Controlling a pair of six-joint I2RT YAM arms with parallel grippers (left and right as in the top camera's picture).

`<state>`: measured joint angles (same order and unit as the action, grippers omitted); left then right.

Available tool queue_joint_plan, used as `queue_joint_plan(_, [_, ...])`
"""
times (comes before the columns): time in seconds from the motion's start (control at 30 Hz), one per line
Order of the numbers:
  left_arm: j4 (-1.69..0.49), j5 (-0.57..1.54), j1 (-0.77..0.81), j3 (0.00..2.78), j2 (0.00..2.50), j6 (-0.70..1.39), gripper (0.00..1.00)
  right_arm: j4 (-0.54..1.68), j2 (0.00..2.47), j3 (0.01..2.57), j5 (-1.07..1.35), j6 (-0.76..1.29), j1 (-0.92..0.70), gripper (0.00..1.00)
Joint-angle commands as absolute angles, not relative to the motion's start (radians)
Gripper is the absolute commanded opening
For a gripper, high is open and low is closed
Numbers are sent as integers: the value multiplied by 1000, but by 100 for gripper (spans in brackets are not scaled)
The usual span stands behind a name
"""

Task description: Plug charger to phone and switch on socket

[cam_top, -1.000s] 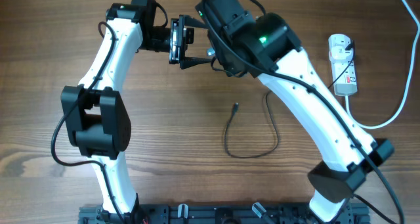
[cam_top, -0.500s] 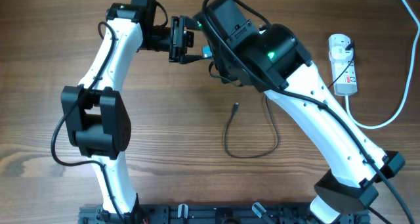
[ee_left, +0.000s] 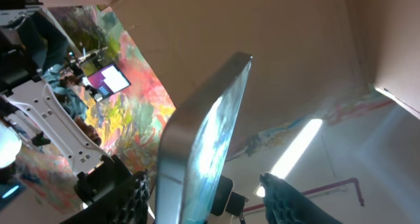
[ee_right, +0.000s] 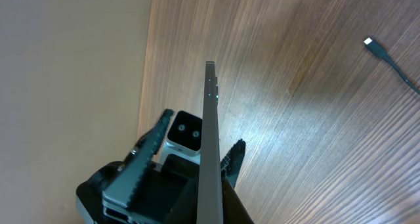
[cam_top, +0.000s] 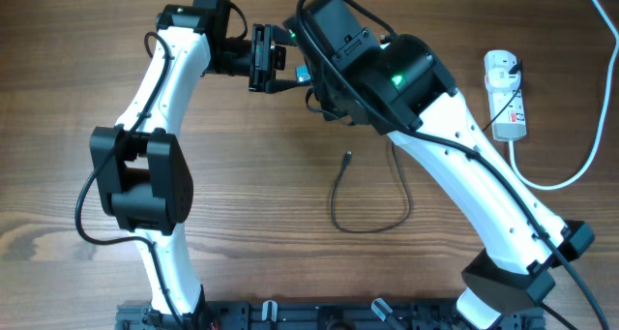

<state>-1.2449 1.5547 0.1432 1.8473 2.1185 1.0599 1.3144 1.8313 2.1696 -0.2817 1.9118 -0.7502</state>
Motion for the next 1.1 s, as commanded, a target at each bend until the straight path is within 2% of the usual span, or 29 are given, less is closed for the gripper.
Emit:
queue_joint_plan(0.0, [-1245, 1576, 139, 1865, 2083, 1063, 58, 1295, 1850, 2178, -292, 2072, -752, 4])
queue_joint_plan(0.13, [-1245, 1576, 139, 1865, 2083, 1063, 51, 1303, 1850, 2178, -292, 2072, -752, 4])
queue_joint_plan(0.3, [-1245, 1577, 139, 1865, 2083, 1063, 51, 1325, 1860, 2178, -292, 2072, -752, 4])
queue_joint_plan(0.43, [-1245, 1577, 139, 1865, 2083, 1063, 55, 1324, 1878, 2178, -291, 2072, -752, 4])
queue_joint_plan(0.5, [-1245, 1577, 139, 1865, 2083, 1063, 53, 1305, 1878, 2178, -291, 2072, -752, 4])
queue_joint_plan(0.57, [-1245, 1577, 139, 1865, 2083, 1063, 47, 1299, 1878, 2178, -291, 2072, -752, 4])
queue_joint_plan(0.73, [-1245, 1577, 139, 1865, 2083, 1063, 42, 1294, 1878, 2178, -291, 2072, -752, 4])
queue_joint_plan(0.83, [-1245, 1577, 139, 1865, 2083, 1063, 34, 1294, 1878, 2178, -290, 2072, -752, 4])
queue_joint_plan(0.93, [-1245, 1577, 139, 1865, 2083, 1063, 23, 1294, 1878, 2178, -278, 2071, -752, 4])
queue_joint_plan(1.07, [-1245, 1577, 139, 1865, 2083, 1063, 18, 1294, 1878, 2178, -249, 2070, -753, 7])
